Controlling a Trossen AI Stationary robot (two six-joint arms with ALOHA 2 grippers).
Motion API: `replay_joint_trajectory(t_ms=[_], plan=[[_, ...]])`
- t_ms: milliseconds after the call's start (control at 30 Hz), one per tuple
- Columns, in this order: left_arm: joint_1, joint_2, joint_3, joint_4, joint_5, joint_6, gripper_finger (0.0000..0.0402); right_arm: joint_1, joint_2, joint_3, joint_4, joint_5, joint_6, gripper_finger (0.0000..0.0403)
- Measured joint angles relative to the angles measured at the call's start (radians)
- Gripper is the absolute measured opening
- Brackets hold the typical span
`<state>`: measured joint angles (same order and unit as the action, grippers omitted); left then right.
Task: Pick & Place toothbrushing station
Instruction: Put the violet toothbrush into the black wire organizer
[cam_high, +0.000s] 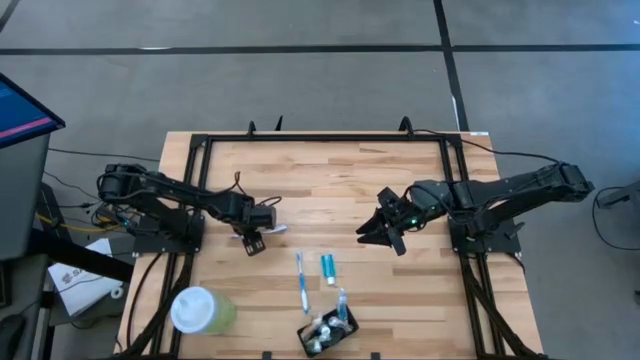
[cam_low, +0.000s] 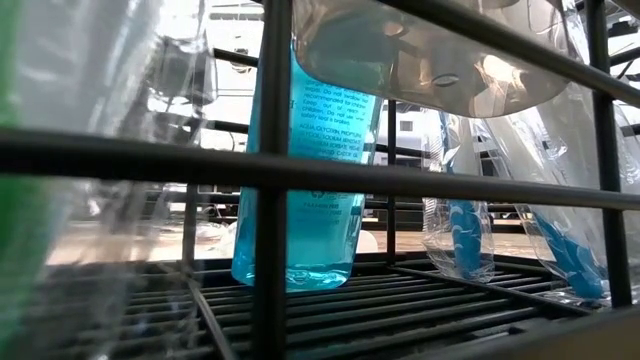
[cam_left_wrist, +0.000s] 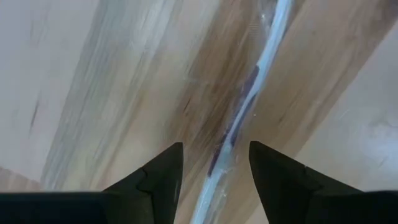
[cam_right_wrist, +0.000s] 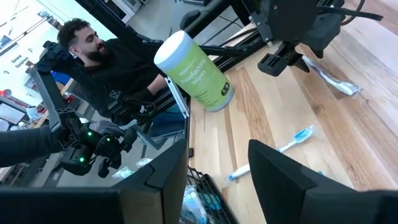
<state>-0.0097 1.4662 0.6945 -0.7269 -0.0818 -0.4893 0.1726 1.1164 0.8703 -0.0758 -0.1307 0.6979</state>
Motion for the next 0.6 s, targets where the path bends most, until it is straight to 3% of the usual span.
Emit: replay_joint_trajectory(t_ms=[300,600], plan=[[0.0,-0.004,-0.052,0.06,0.036,-0.039,0.0163,0.0,0.0,0.0,0.0,0.0,0.009,0.016],[0.0,-0.002,-0.056,0.081,0.037,-0.079,0.0045,0.0,0.0,0.0,0.0,0.0,0.009,0.0158]])
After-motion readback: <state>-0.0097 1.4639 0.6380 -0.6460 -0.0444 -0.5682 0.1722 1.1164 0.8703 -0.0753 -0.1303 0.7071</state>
